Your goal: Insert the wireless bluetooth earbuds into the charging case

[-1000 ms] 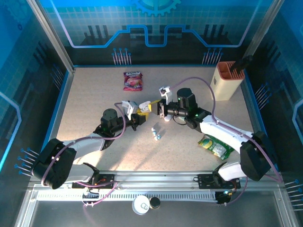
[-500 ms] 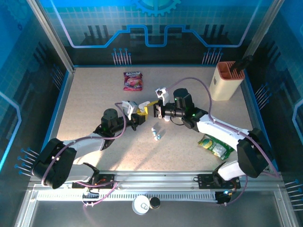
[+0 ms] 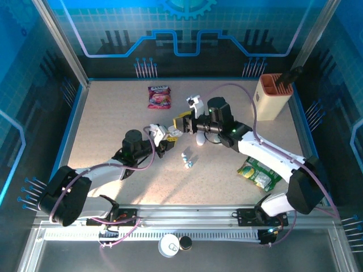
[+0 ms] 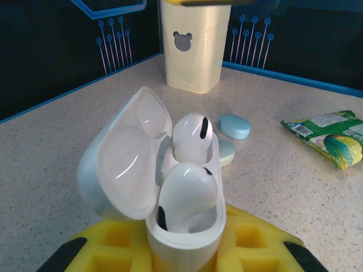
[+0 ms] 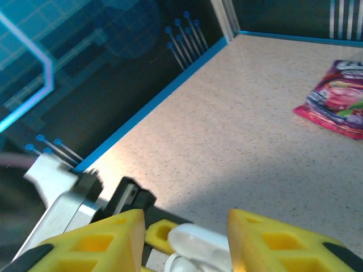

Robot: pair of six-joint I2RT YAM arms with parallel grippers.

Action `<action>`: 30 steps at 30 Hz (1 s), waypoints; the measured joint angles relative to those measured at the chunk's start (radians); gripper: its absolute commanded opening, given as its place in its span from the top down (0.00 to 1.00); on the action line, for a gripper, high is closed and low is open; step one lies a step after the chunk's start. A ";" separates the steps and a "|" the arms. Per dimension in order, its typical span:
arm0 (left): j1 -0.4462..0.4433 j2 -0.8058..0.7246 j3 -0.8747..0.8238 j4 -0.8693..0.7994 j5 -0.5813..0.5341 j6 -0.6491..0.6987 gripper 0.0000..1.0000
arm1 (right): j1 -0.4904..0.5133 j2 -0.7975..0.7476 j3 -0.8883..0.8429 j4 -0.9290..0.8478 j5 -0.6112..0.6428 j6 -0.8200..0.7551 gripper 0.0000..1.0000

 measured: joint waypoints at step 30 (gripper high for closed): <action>-0.030 -0.067 -0.013 -0.060 -0.196 0.017 0.94 | 0.009 0.130 0.243 -0.565 0.040 -0.258 0.56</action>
